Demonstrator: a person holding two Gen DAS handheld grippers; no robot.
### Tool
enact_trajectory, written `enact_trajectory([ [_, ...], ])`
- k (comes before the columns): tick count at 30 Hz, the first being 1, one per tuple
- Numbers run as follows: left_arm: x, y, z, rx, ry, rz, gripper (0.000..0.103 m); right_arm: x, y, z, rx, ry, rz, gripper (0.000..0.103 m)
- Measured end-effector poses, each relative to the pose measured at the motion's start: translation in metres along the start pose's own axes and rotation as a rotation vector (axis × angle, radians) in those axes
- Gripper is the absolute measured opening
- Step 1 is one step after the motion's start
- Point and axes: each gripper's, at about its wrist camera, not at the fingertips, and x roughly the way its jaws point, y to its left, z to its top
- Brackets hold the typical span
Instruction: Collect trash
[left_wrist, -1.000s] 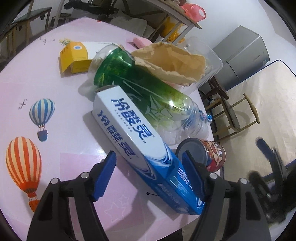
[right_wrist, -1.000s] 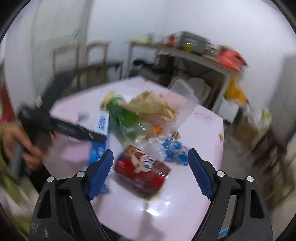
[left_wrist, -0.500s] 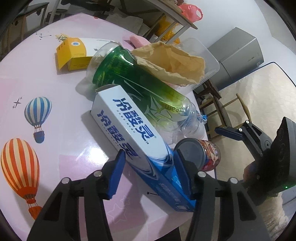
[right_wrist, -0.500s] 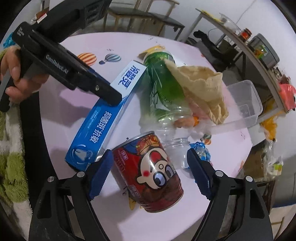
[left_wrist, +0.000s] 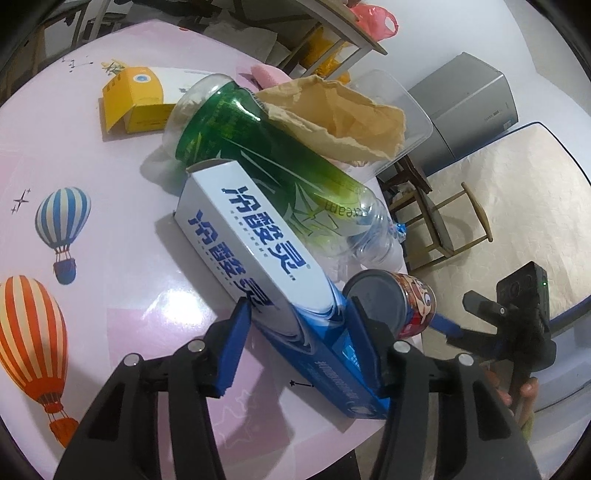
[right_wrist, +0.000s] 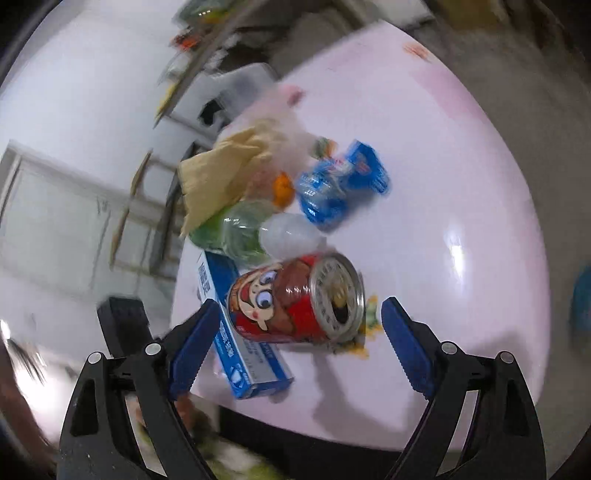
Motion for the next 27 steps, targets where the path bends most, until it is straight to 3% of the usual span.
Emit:
enact_trajectory([
  [3, 0.000, -0.001, 0.000, 0.003, 0.000, -0.002, 0.051, 0.005, 0.000, 0.004, 0.061, 0.022, -0.057, 0.085],
  [8, -0.015, -0.007, -0.004, 0.041, -0.068, 0.021, 0.048, 0.015, -0.003, 0.013, 0.134, 0.028, -0.076, 0.070],
  [11, -0.036, -0.016, -0.007, 0.095, -0.152, -0.042, 0.043, 0.010, -0.003, 0.009, 0.137, 0.004, -0.066, 0.064],
  [13, -0.040, -0.027, -0.006, 0.134, -0.158, -0.107, 0.042, 0.009, -0.005, 0.007, 0.139, -0.013, -0.060, 0.058],
  [15, -0.033, -0.042, -0.004, 0.175, -0.105, -0.176, 0.042, 0.005, -0.006, 0.002, 0.145, -0.024, -0.046, 0.053],
  [17, -0.018, -0.056, -0.003, 0.200, -0.034, -0.197, 0.041, 0.001, -0.008, -0.001, 0.148, -0.032, -0.035, 0.046],
  [23, 0.020, -0.081, -0.005, 0.245, 0.085, -0.146, 0.031, -0.001, -0.013, -0.003, 0.144, -0.045, 0.007, 0.033],
  [27, 0.022, -0.085, -0.007, 0.256, 0.082, -0.127, 0.031, -0.010, -0.014, -0.003, 0.121, -0.064, 0.008, 0.023],
])
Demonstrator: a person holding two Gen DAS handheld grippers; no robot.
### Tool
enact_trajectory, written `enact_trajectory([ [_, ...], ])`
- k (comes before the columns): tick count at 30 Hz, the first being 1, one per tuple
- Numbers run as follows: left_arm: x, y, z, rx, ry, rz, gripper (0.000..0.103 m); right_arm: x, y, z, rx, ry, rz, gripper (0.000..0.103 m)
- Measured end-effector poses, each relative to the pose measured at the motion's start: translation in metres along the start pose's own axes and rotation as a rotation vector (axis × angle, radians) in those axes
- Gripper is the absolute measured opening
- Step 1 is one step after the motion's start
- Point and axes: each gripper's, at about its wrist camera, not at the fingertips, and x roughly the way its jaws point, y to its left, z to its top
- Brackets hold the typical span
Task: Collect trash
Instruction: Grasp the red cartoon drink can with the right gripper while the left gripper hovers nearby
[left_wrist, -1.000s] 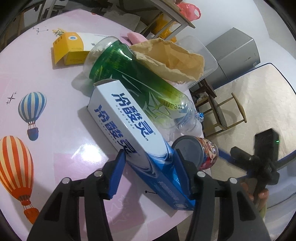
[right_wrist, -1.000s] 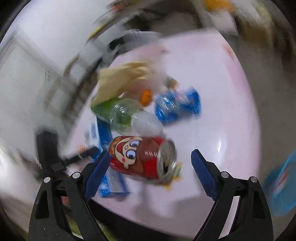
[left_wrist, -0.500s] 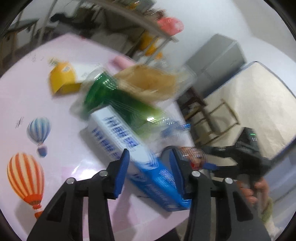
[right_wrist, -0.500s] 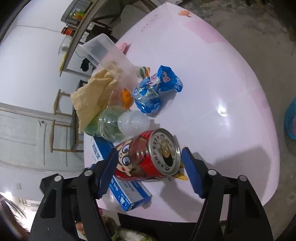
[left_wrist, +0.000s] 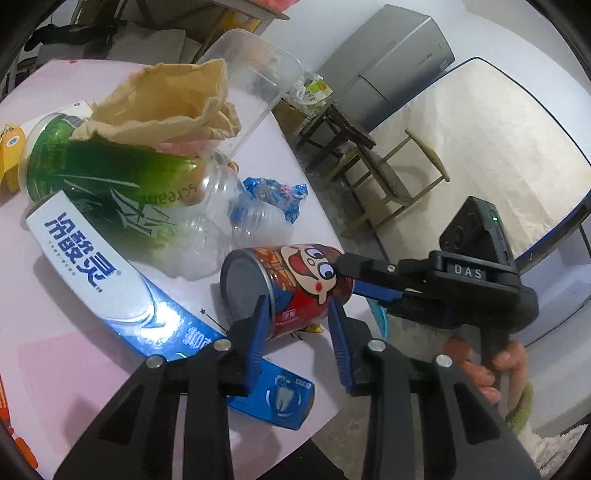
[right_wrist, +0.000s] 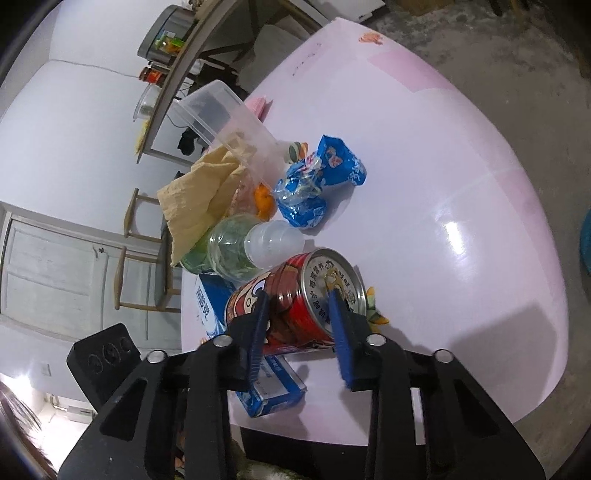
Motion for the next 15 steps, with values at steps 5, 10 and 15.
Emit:
enact_trajectory([
  [5, 0.003, -0.008, 0.000, 0.009, 0.005, 0.000, 0.031, -0.011, 0.005, -0.002, -0.037, -0.021, -0.019, 0.019],
  [10, 0.012, -0.017, 0.000, 0.036, 0.008, 0.018, 0.031, -0.017, 0.013, -0.003, -0.068, -0.043, -0.032, 0.019],
  [15, 0.017, -0.024, 0.000, 0.072, 0.018, 0.044, 0.036, -0.021, 0.023, -0.005, -0.110, -0.058, -0.050, 0.019],
])
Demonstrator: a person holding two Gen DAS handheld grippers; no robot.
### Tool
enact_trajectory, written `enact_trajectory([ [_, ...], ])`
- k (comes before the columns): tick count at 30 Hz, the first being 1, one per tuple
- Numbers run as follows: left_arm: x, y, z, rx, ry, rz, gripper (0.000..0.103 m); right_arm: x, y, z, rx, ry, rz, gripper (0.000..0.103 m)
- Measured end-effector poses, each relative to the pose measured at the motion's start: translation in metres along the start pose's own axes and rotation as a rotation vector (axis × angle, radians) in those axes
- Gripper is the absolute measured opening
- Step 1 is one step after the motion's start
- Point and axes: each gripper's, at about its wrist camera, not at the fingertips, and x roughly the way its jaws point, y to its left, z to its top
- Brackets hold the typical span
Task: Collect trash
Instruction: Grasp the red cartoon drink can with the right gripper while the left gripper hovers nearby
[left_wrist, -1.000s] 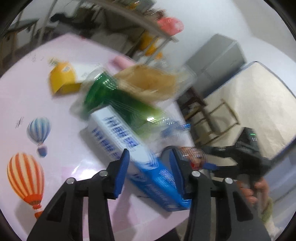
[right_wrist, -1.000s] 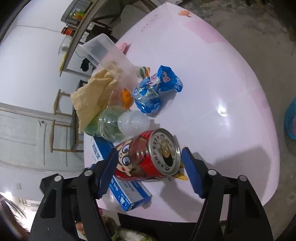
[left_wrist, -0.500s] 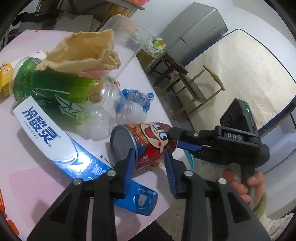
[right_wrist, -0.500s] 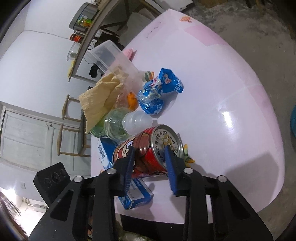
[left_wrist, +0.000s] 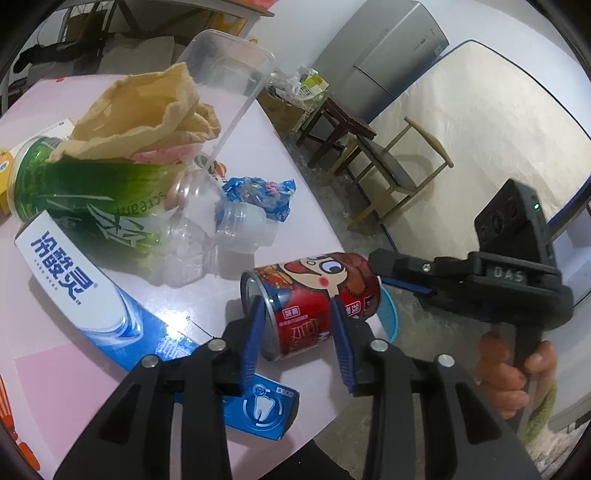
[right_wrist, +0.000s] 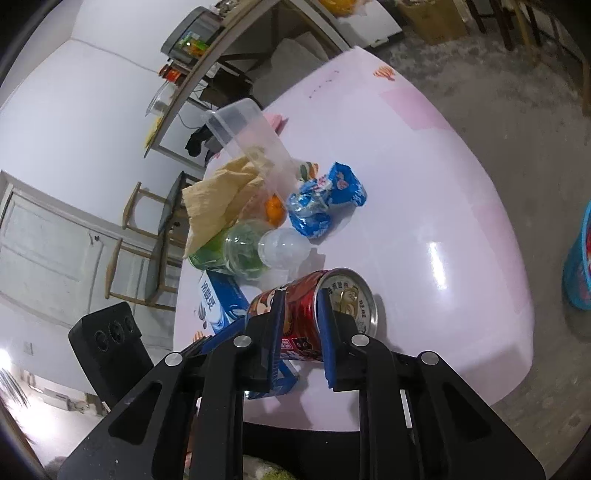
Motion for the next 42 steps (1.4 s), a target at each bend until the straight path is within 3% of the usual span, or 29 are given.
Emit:
enact_trajectory([
  [9, 0.009, -0.008, 0.004, 0.061, 0.024, 0.035, 0.055, -0.001, 0.014, 0.002, -0.047, -0.006, -0.011, 0.019],
  [22, 0.034, -0.021, 0.010, 0.156, 0.086, 0.084, 0.070, -0.005, 0.025, 0.006, -0.086, -0.020, -0.057, 0.018],
  [29, 0.043, -0.031, 0.010, 0.213, 0.103, 0.100, 0.084, -0.003, 0.023, 0.008, -0.071, -0.015, -0.046, 0.017],
  [36, 0.043, -0.027, 0.008, 0.194, 0.117, 0.084, 0.090, 0.000, 0.026, 0.013, -0.077, 0.001, -0.026, 0.017],
  [42, 0.030, -0.020, 0.006, 0.156, 0.058, 0.100, 0.097, 0.008, 0.028, 0.013, -0.085, 0.025, -0.033, 0.017],
])
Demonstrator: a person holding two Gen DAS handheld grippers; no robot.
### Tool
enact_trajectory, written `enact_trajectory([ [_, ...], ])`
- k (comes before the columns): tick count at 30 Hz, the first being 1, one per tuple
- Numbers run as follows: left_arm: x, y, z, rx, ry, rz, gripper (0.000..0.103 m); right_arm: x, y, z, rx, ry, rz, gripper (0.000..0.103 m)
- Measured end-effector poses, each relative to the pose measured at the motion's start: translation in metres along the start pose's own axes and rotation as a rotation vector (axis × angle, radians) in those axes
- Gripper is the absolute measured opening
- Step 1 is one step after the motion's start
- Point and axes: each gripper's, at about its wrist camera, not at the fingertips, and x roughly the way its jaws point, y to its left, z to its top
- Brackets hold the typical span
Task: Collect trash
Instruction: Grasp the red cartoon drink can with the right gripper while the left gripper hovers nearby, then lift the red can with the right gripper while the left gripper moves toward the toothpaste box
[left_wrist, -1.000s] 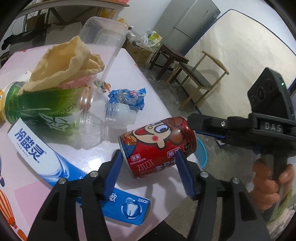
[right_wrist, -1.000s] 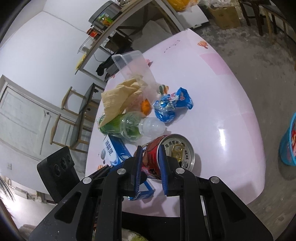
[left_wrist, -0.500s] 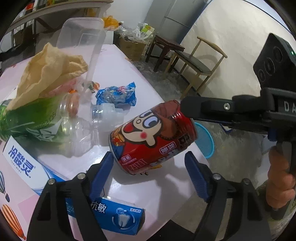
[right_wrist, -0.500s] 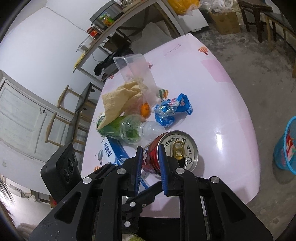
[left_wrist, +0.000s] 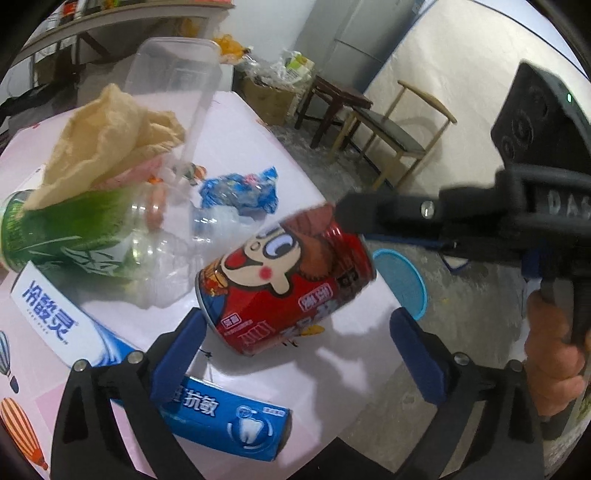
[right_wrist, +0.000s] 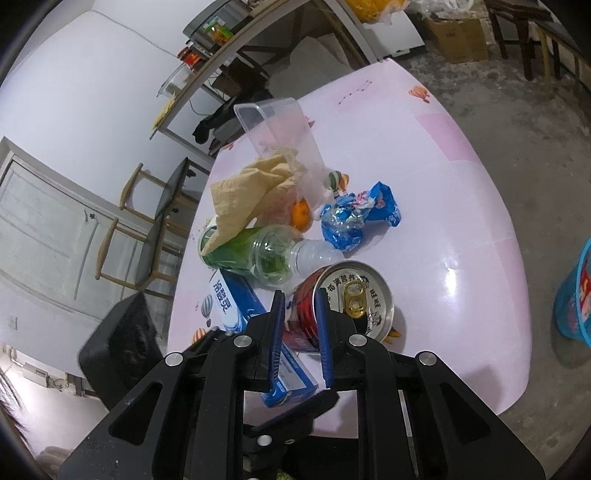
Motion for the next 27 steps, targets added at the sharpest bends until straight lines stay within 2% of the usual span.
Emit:
enact_trajectory([
  [4, -0.001, 0.006, 0.001, -0.038, -0.004, -0.022, 0.097, -0.003, 0.005, -0.001, -0.011, -0.004, 0.003, 0.017],
  [8, 0.008, 0.001, 0.000, -0.037, 0.032, -0.073, 0.097, -0.008, 0.013, 0.000, -0.031, -0.015, 0.003, 0.017],
  [11, 0.014, -0.009, -0.003, -0.006, 0.051, -0.051, 0.097, -0.008, 0.010, 0.000, -0.027, -0.017, -0.015, 0.017],
  [18, 0.018, -0.013, -0.001, -0.007, 0.058, -0.043, 0.097, -0.008, 0.008, 0.003, 0.005, -0.010, 0.038, 0.017],
  [25, 0.017, -0.017, 0.001, -0.021, 0.086, -0.146, 0.097, -0.016, 0.008, 0.008, 0.006, -0.036, 0.062, 0.017],
  [27, 0.016, -0.019, 0.001, -0.016, 0.093, -0.187, 0.097, -0.012, 0.003, 0.007, 0.020, -0.018, 0.070, 0.017],
])
